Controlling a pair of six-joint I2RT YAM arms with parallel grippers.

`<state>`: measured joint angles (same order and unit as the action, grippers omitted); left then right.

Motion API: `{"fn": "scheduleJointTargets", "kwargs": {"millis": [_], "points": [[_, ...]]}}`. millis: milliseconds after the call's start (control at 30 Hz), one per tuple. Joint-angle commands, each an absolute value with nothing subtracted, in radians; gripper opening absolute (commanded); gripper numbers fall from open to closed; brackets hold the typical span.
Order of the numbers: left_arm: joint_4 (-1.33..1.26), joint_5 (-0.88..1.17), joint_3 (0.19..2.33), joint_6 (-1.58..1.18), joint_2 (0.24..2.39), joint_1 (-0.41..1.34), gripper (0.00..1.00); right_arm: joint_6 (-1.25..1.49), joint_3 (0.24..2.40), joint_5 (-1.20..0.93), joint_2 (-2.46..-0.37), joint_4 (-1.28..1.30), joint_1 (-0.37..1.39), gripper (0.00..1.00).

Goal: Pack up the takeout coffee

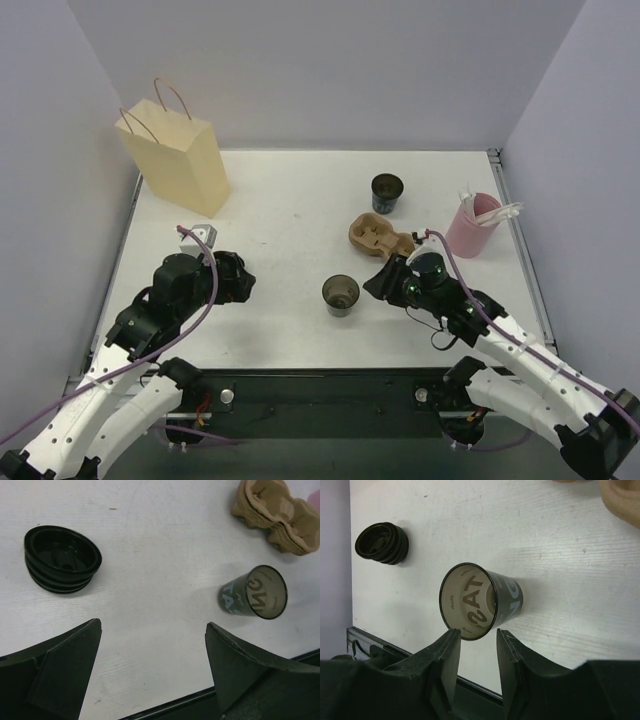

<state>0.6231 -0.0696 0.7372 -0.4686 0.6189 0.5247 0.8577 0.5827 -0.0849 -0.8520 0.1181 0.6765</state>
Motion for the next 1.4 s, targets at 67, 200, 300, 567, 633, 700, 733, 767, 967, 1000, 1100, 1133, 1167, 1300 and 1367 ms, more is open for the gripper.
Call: {"fn": "scheduleJointTargets", "kwargs": {"millis": [67,200,300,567,633,700,733,767,967,1000,1100,1133,1167,1300,1367], "points": [[0.712,-0.363,0.811,-0.583,0.701,0.526,0.93,0.732,0.68,-0.049,-0.72,0.354,0.695,0.36],[0.781,-0.5,0.871,-0.647,0.858,0.509,0.88,0.719,0.673,-0.069,-0.654,0.387,0.701,0.36],[0.84,-0.545,0.928,-0.744,0.971,0.439,0.82,0.712,0.666,-0.071,-0.608,0.399,0.706,0.36],[0.727,-0.367,0.899,-0.916,1.068,0.229,0.62,0.68,0.673,-0.058,-0.552,0.42,0.712,0.36],[0.715,-0.367,0.897,-0.928,1.092,0.224,0.61,0.666,0.675,-0.049,-0.554,0.434,0.71,0.36],[0.684,-0.365,0.894,-0.933,1.109,0.224,0.61,0.655,0.672,-0.044,-0.555,0.439,0.713,0.36],[0.675,-0.364,0.891,-0.933,1.124,0.222,0.61,0.652,0.672,-0.044,-0.557,0.439,0.713,0.36],[0.66,-0.357,0.891,-0.931,1.13,0.224,0.61,0.649,0.672,-0.044,-0.558,0.439,0.712,0.36],[0.612,-0.356,0.884,-0.925,1.18,0.221,0.61,0.629,0.672,-0.038,-0.574,0.439,0.713,0.36],[0.608,-0.36,0.881,-0.925,1.186,0.222,0.61,0.63,0.675,-0.035,-0.575,0.439,0.712,0.36],[0.6,-0.383,0.876,-0.916,1.213,0.222,0.6,0.624,0.678,-0.037,-0.581,0.439,0.713,0.36],[0.601,-0.388,0.876,-0.917,1.218,0.222,0.6,0.621,0.68,-0.037,-0.58,0.44,0.713,0.36],[0.601,-0.391,0.867,-0.917,1.221,0.222,0.6,0.62,0.681,-0.037,-0.58,0.442,0.712,0.36],[0.566,-0.384,0.844,-0.916,1.235,0.222,0.57,0.615,0.686,-0.031,-0.577,0.448,0.713,0.36],[0.535,-0.374,0.831,-0.905,1.239,0.222,0.56,0.614,0.689,-0.029,-0.577,0.452,0.713,0.36]]}}
